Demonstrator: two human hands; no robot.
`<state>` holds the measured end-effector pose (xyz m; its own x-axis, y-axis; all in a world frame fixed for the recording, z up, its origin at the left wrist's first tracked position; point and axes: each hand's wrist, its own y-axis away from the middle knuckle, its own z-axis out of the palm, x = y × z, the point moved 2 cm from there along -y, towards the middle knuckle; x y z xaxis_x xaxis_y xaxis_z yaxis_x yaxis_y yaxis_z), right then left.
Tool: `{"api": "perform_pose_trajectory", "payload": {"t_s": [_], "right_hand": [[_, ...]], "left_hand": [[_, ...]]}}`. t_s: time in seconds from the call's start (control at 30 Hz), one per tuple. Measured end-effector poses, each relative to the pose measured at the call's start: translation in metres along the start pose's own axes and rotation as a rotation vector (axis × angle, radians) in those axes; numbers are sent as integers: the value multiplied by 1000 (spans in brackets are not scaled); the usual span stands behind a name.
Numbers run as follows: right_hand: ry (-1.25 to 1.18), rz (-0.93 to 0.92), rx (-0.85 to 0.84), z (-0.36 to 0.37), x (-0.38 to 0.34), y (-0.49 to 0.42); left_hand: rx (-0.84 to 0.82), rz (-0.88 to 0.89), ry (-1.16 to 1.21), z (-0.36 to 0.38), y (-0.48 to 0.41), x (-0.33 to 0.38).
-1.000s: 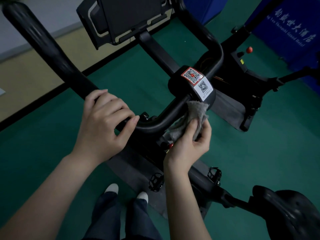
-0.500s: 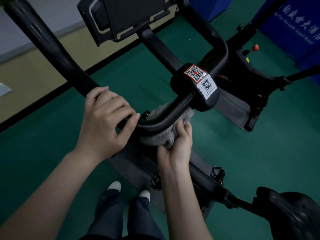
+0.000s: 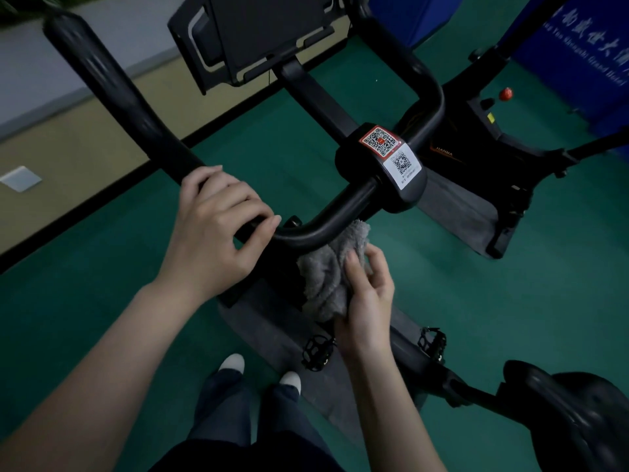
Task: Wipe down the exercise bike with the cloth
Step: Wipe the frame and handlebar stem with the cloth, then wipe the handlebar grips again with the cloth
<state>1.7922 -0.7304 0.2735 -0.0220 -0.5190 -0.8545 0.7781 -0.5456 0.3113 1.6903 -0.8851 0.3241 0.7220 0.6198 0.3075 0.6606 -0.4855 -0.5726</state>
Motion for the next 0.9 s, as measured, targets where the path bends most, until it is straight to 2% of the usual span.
{"api": "perform_pose_trajectory", "payload": {"t_s": [0.2, 0.43, 0.57, 0.7, 0.9], "right_hand": [[336, -130, -66, -15, -17, 8], [532, -184, -167, -5, -16, 9], [567, -191, -161, 0, -10, 16], [662, -139, -321, 7, 3, 32], [731, -124, -493, 38, 25, 62]], "left_hand": [[-18, -46, 58, -14, -1, 10], [5, -202, 52, -41, 40, 26], [-146, -406, -42, -52, 83, 21], [-303, -516, -128, -56, 120, 13], [-396, -687, -206, -74, 176, 4]]}}
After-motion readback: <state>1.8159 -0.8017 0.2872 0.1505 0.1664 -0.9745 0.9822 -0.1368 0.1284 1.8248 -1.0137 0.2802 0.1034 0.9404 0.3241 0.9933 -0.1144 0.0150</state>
